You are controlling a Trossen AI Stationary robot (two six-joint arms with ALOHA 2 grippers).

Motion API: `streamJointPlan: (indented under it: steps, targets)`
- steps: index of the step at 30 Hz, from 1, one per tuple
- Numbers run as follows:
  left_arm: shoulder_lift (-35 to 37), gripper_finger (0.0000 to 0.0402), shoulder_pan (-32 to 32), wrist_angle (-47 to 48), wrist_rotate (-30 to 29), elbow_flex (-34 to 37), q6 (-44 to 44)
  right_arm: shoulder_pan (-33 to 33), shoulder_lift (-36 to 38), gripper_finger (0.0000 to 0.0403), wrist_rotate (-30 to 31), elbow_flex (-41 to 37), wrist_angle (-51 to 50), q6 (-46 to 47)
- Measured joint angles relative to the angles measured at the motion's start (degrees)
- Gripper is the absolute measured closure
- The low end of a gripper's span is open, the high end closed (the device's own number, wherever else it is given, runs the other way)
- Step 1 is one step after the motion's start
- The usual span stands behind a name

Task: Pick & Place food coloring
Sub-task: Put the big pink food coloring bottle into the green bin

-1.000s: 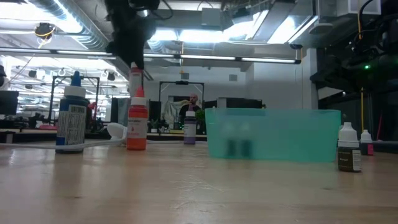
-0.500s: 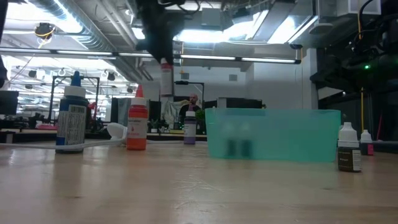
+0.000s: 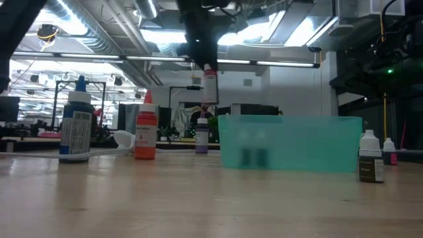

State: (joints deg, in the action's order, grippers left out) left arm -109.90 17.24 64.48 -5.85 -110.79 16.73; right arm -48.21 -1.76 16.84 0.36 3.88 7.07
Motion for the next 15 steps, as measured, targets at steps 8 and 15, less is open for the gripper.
streamJointPlan:
  steps: [8, 15]
  targets:
    - [-7.5, 0.0285, -2.1, 0.1, 0.0, -8.0, -0.7, 0.0, 0.0, 0.0019, 0.0, 0.0, 0.0, 0.0]
    - [-11.5, 0.0285, -3.4, -0.5, -0.3, -9.3, -1.5, 0.0, 0.0, 0.0019, 0.0, 0.0, 0.0, 0.0]
